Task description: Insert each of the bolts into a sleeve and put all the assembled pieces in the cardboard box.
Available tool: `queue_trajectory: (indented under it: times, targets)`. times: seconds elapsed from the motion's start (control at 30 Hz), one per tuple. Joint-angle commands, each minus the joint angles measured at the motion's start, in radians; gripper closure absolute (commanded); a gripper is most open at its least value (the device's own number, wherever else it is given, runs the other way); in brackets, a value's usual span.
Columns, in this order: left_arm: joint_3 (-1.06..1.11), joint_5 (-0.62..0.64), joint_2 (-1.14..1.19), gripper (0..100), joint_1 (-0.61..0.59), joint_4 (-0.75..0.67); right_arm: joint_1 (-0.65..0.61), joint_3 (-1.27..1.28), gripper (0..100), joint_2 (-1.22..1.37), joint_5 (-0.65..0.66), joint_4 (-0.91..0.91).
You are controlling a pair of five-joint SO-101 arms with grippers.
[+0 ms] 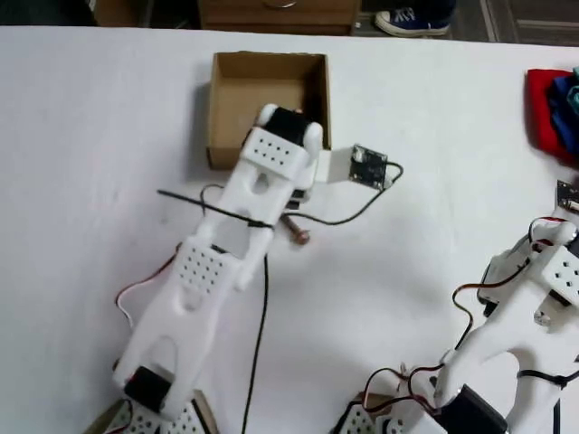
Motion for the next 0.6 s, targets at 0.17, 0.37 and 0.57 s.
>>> queue_trajectory:
  times: [0.17,0.37,0.57]
  targets:
    - [0.318,-0.081,-0.284,86,-0.006,0.018,0.004,-0.006,97.8,-0.028,0.006,-0.008]
    - [0.475,-0.163,-0.327,86,-0.005,-0.002,0.002,-0.006,97.8,-0.028,0.006,-0.010]
    - [0.472,-0.172,-0.296,85,0.006,-0.058,0.002,-0.006,97.8,-0.028,0.006,-0.010]
